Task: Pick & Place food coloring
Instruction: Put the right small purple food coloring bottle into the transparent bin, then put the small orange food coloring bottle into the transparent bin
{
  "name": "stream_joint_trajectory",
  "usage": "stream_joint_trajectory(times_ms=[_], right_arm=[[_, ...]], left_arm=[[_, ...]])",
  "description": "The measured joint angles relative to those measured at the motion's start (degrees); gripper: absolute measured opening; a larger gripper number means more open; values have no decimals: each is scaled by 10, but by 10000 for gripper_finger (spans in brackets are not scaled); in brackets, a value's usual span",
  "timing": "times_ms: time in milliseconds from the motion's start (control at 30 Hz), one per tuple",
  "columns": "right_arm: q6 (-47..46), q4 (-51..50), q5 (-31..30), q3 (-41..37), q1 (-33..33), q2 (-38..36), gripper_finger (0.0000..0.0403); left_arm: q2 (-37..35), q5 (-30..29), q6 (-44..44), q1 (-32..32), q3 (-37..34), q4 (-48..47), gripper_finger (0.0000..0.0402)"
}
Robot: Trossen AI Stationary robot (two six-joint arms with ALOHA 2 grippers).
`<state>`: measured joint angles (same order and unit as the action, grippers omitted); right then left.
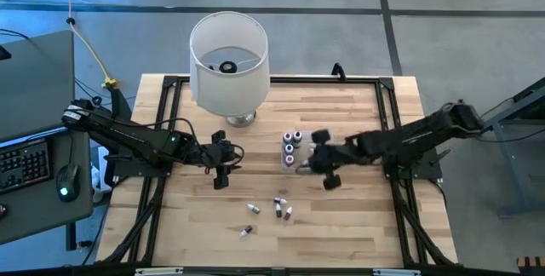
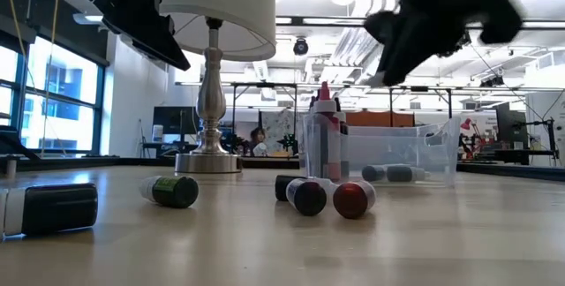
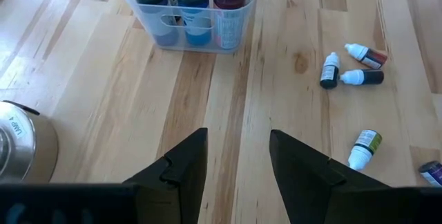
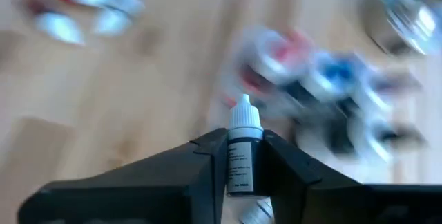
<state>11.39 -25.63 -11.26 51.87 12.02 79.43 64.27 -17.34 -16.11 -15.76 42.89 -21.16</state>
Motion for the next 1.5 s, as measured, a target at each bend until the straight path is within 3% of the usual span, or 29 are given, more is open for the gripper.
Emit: stream_joint_trajectory(times_ms=[100,267,400,533,667,800,867,1000,1167,1333,1500], right_arm=[[-40,7,-13,-25,-39,-13,91],[-55,43,16,-73,-86,-10,114],[-23,73,24,-112,-105,-9,116],[-41,74,35,-100,-100,-9,117],[-98,142,127,-64,-73,-10,118],[-103,335,236,-77,-21,5,118],[-81,417,261,-87,13,32,118],[-59,518,223,-89,70,117,118],[-59,619,181,-89,90,231,119],[-84,640,213,-89,90,295,119],[-51,640,199,-89,90,331,119]], left_arm=[[0,0,0,0,0,0,154],[0,-1,0,0,0,0,154],[0,-1,0,0,0,0,154],[0,-1,0,0,0,0,154],[0,-1,0,0,0,0,154],[0,-1,0,0,0,0,154],[0,-1,0,0,0,0,154],[0,-1,0,0,0,1,154],[0,-1,0,0,0,1,154],[0,1,0,0,0,1,154],[0,3,0,0,0,2,154]])
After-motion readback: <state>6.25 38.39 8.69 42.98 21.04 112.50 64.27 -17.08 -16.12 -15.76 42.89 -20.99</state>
